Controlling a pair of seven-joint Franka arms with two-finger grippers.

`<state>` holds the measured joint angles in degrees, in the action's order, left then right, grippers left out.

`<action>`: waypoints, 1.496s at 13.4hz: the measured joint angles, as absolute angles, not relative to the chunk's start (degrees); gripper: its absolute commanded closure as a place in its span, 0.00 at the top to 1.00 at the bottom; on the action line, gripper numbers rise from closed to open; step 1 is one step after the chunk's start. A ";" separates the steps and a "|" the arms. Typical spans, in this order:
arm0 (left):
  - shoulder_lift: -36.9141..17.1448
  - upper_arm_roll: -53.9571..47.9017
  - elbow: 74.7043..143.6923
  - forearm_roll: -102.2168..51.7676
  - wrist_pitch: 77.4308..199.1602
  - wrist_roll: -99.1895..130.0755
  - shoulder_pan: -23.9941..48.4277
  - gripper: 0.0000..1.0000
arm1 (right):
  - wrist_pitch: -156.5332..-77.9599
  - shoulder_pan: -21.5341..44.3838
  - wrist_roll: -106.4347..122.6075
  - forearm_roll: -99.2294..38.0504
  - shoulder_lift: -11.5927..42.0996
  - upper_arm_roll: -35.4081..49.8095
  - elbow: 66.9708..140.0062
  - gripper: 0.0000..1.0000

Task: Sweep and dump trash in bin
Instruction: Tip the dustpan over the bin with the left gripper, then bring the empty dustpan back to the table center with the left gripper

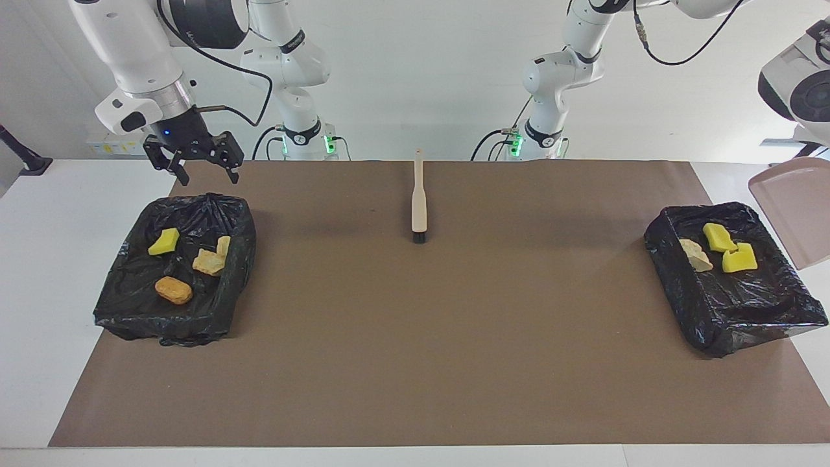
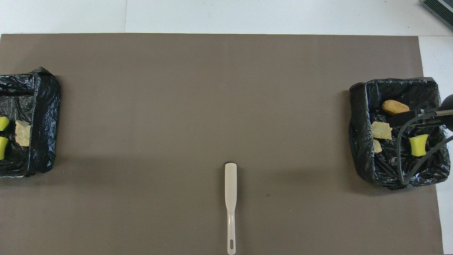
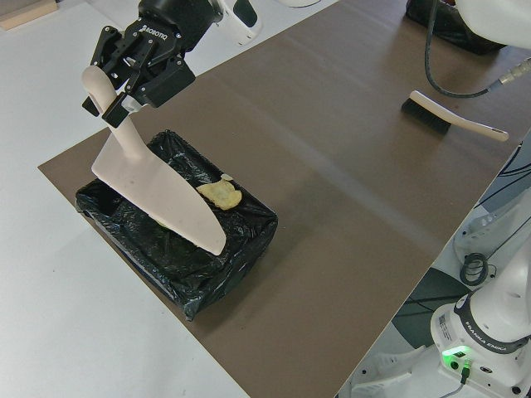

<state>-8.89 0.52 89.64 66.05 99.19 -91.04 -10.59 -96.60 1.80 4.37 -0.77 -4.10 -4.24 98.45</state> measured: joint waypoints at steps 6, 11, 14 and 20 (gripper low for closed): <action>-6.83 0.05 89.69 58.22 94.76 -88.28 -5.65 0.00 | -96.60 1.83 4.37 -0.77 -4.07 -3.91 98.45 1.00; -5.99 0.00 89.81 39.74 94.68 -85.39 -5.37 0.00 | -96.60 1.83 4.37 -0.77 -4.07 -3.86 98.45 1.00; -5.92 0.17 90.11 27.43 94.67 -79.73 -5.43 0.00 | -96.60 1.83 4.37 -0.77 -4.07 -3.86 98.45 1.00; -5.13 -0.37 94.05 14.48 94.85 -57.38 -0.37 0.00 | -96.60 1.83 4.37 -0.77 -4.07 -3.86 98.45 1.00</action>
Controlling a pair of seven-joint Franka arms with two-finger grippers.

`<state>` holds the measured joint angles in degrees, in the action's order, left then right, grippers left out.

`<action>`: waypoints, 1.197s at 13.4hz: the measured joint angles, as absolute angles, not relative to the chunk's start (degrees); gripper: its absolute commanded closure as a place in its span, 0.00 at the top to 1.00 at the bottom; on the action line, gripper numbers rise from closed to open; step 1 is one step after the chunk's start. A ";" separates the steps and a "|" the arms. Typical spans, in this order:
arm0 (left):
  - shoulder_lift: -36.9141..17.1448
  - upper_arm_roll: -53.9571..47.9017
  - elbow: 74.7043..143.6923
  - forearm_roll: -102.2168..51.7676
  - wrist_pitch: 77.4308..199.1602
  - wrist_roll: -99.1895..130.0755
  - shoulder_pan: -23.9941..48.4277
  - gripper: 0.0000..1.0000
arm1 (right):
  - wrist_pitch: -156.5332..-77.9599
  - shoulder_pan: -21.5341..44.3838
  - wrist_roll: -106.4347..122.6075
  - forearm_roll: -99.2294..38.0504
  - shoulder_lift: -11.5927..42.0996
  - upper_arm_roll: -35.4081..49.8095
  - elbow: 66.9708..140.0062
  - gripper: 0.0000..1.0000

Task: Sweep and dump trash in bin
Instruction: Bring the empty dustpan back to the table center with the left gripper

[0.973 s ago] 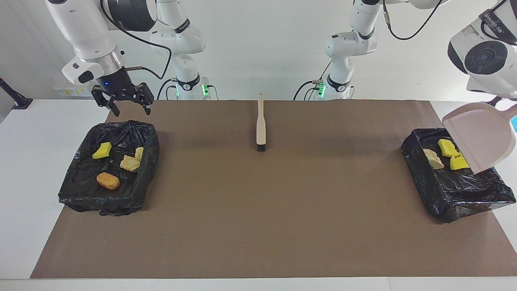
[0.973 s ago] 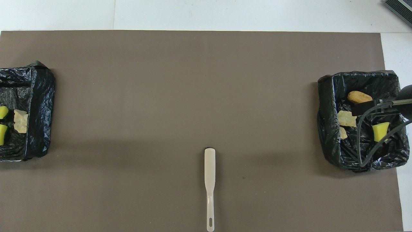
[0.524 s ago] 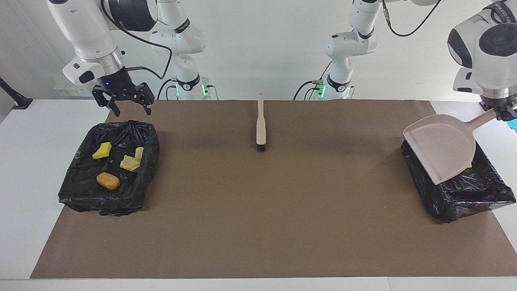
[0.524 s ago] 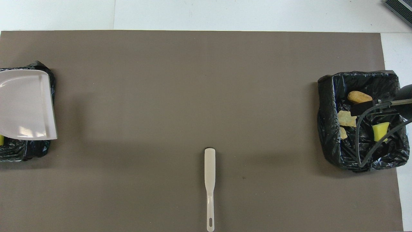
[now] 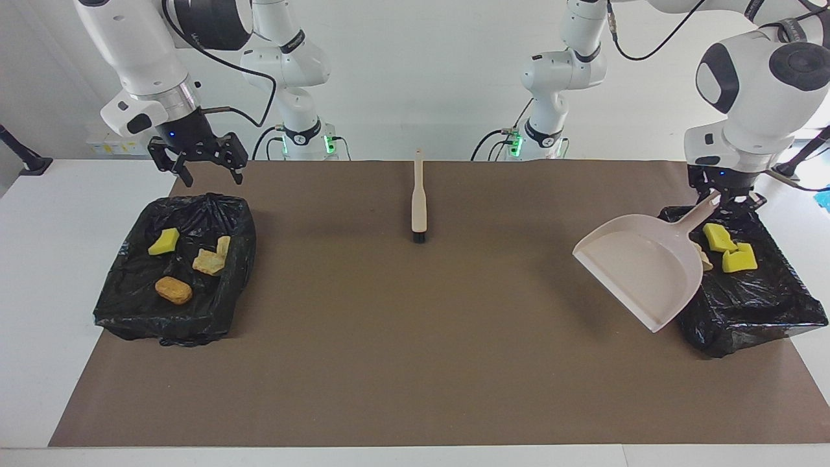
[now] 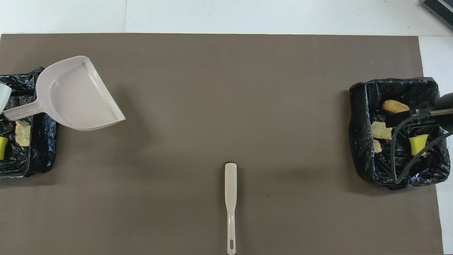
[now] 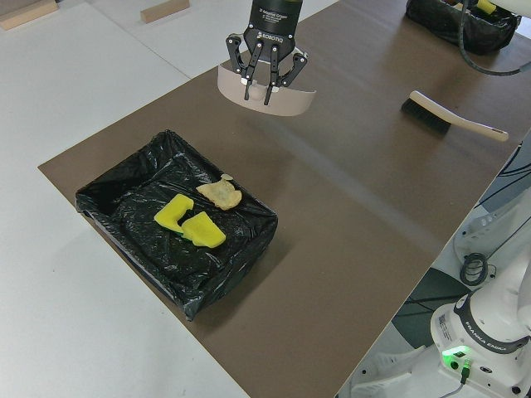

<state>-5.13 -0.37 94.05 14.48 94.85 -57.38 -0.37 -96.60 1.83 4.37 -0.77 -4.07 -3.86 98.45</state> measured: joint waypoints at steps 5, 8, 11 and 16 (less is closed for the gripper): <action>-5.18 -0.59 96.73 8.53 98.43 -35.02 6.29 0.00 | -96.60 1.83 4.37 -0.77 -4.07 -3.86 98.45 1.00; -5.49 -0.63 99.18 3.65 104.96 -21.33 10.54 0.00 | -96.60 1.83 4.37 -0.77 -4.07 -3.86 98.45 1.00; -7.37 -0.66 100.40 2.30 110.10 -9.68 15.52 0.00 | -96.60 1.83 4.37 -0.77 -4.07 -3.86 98.45 1.00; -13.97 -0.76 100.45 2.12 118.80 5.46 25.98 0.00 | -96.60 1.83 4.37 -0.77 -4.07 -3.86 98.45 1.00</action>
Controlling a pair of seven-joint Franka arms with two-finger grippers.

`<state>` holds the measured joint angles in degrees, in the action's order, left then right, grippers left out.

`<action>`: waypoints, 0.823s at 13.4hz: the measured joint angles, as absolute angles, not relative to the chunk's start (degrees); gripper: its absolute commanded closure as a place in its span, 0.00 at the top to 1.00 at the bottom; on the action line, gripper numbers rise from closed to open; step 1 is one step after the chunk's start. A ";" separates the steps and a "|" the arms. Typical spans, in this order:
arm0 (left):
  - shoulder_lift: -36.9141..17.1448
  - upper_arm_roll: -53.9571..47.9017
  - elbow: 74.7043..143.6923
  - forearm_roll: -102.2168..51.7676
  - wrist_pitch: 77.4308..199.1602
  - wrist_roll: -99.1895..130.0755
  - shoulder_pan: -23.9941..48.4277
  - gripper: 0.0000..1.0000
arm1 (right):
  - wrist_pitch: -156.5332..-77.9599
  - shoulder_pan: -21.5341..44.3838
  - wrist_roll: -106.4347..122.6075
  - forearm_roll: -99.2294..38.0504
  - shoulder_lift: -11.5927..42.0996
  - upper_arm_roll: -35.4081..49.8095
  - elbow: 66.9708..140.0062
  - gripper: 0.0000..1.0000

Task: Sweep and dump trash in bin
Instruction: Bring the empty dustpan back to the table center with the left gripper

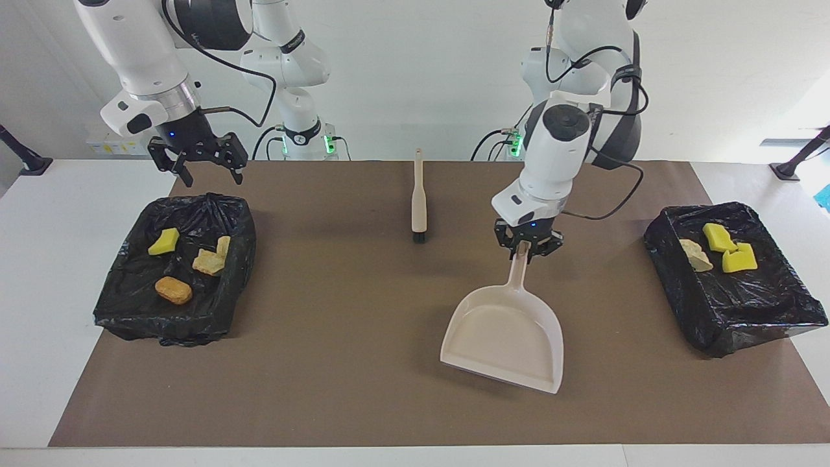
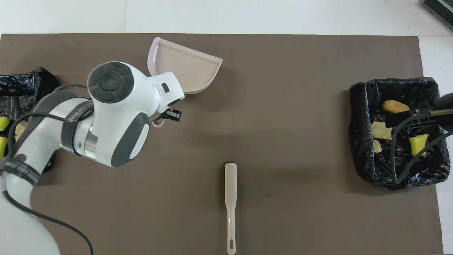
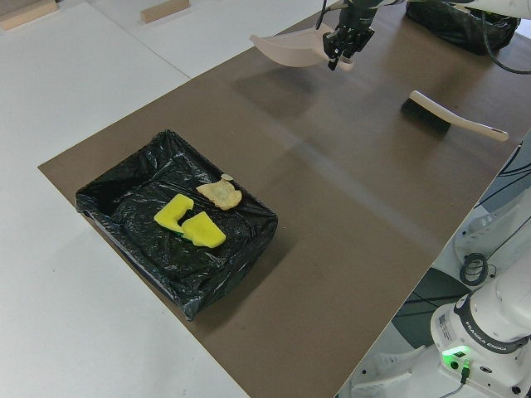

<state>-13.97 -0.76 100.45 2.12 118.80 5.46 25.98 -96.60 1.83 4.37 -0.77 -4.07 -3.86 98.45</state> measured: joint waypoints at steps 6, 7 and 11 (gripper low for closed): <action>-18.98 -0.68 98.12 -0.81 123.09 14.16 32.80 0.00 | -96.60 1.83 4.37 -0.77 -4.07 -3.86 98.45 1.00; -19.92 -0.67 97.55 -0.95 123.10 16.77 34.09 0.00 | -96.60 1.83 4.37 -0.77 -4.07 -3.86 98.45 1.00; -27.42 -0.67 91.87 -0.96 124.20 31.44 39.42 0.15 | -96.60 1.83 4.37 -0.77 -4.07 -3.86 98.45 1.00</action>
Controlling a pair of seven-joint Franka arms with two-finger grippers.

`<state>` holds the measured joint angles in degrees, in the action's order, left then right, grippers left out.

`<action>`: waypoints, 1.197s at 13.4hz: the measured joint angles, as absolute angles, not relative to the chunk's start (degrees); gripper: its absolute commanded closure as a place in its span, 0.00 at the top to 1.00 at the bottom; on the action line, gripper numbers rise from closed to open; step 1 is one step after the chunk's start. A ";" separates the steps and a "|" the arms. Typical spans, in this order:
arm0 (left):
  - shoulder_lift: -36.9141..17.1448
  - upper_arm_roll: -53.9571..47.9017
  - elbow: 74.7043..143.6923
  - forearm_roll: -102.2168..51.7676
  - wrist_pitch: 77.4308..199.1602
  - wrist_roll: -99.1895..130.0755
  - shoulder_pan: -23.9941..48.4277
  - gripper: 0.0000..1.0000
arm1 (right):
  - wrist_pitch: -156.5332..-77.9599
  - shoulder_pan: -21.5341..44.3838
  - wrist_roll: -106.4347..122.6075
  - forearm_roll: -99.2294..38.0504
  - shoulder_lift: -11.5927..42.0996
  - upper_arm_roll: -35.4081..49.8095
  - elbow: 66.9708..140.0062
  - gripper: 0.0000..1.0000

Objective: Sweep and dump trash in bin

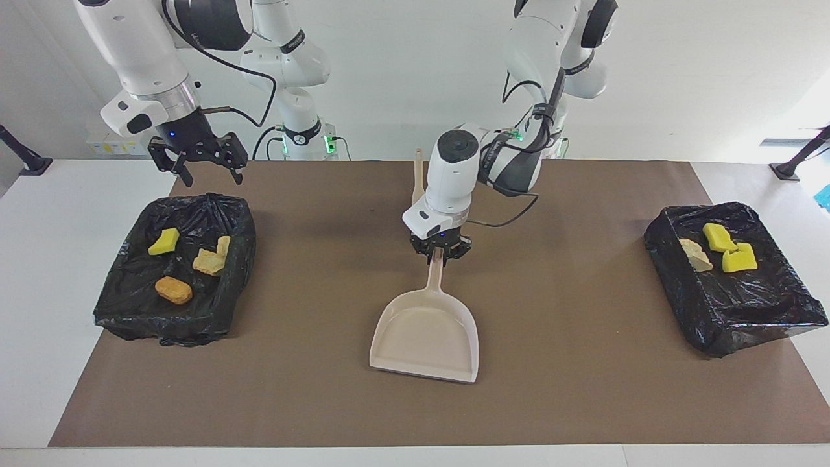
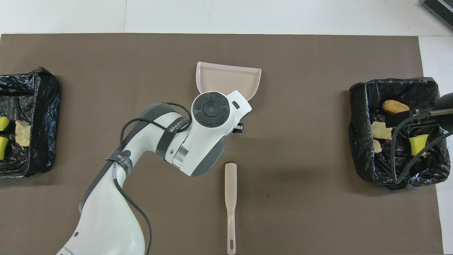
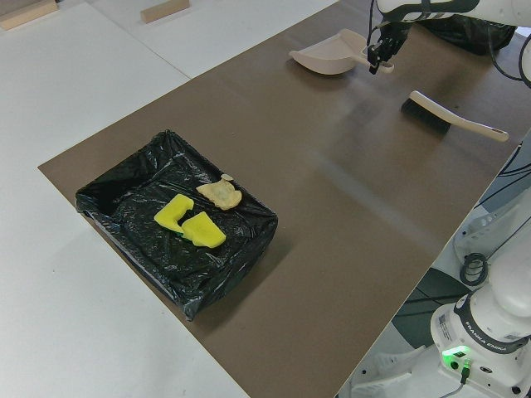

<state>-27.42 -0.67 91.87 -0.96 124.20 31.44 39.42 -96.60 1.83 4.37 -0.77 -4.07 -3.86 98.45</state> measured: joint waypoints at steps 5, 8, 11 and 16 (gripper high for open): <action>-27.97 0.56 89.75 -0.94 126.27 37.21 39.91 1.00 | -96.60 1.83 4.37 -0.77 -4.07 -3.86 98.45 1.00; -24.91 1.58 89.79 -0.94 123.55 37.66 38.95 1.00 | -96.60 1.83 4.37 -0.77 -4.07 -3.86 98.45 1.00; -22.70 1.95 89.79 -0.84 120.84 36.80 34.51 1.00 | -96.60 1.83 4.37 -0.77 -4.07 -3.86 98.45 1.00; -21.70 2.11 89.13 -0.83 117.43 25.11 23.97 1.00 | -96.60 1.83 4.37 -0.77 -4.07 -3.86 98.45 1.00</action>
<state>-21.70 2.11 89.13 -0.83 117.43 25.11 23.97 -96.60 1.83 4.37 -0.77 -4.07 -3.86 98.45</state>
